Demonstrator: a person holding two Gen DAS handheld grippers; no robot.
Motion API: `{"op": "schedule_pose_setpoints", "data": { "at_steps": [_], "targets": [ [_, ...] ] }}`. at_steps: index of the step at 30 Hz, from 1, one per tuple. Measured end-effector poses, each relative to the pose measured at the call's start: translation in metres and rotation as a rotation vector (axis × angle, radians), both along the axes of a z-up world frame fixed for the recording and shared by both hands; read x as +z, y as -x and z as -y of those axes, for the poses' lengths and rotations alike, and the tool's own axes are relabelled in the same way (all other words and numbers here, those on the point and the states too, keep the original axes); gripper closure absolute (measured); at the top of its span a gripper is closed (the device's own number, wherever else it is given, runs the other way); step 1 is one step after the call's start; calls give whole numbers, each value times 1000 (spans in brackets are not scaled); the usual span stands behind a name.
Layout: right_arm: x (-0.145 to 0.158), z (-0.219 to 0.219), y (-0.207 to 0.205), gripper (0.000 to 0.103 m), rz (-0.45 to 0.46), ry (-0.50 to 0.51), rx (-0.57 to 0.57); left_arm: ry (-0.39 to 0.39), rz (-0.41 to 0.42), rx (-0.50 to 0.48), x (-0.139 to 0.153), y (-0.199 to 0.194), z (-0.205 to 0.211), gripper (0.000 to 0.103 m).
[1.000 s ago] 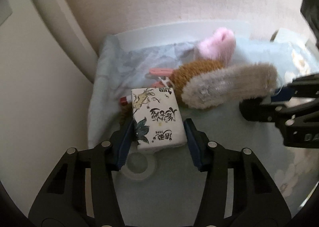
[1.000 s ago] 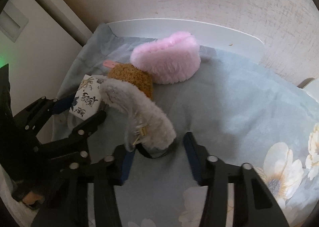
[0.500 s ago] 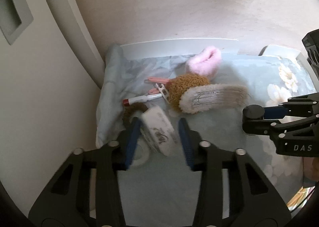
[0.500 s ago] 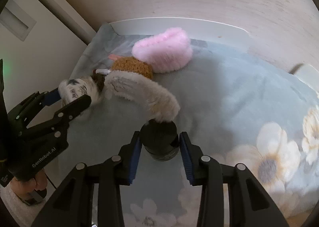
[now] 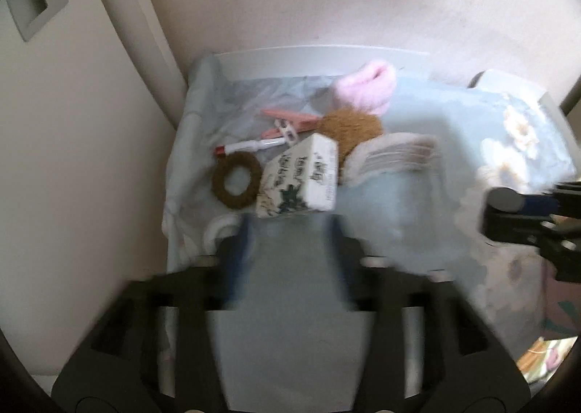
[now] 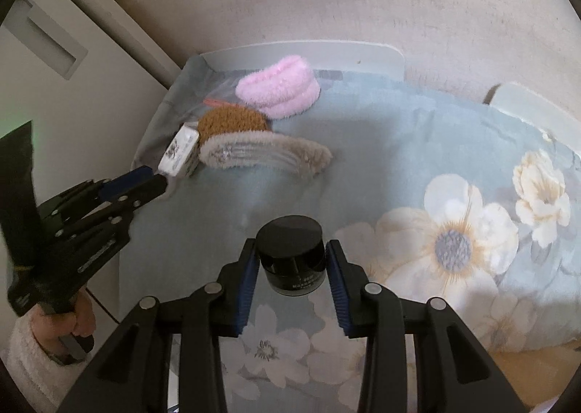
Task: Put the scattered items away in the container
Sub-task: 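Carry tissue pack and black jar into the cardboard box and open both tools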
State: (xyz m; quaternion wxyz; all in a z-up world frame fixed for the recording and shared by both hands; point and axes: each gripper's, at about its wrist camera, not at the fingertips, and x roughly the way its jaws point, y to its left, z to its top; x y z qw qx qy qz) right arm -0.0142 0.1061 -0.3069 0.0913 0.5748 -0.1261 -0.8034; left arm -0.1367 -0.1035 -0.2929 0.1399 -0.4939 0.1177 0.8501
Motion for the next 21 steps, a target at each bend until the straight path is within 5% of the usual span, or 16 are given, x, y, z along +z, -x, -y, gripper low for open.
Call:
{"op": "schedule_pose_setpoints", "data": {
  "at_steps": [1,8,9,11,16,21],
  "targets": [
    [1,0,-3,68,3,4,-1,9,-17,-1,4,-4,6,21],
    [7,-13,-20,68,9,6,-1,90,-126,-83,-1,4,-24,19],
    [6,-13,-19,68,12,9,-6,96,-127,-96,-3,6,-26,23],
    [6,-14,-18,68,15,11,-12,86,-109,-112,-7,10,-28,73],
    [11,-16,-17,68,-1,7,-16,54,-92,-100,-1,14,-22,85],
    [22,-17,-16,68,-19,2,-21,-10,-120,-90,33,3,-13,85]
  ]
}}
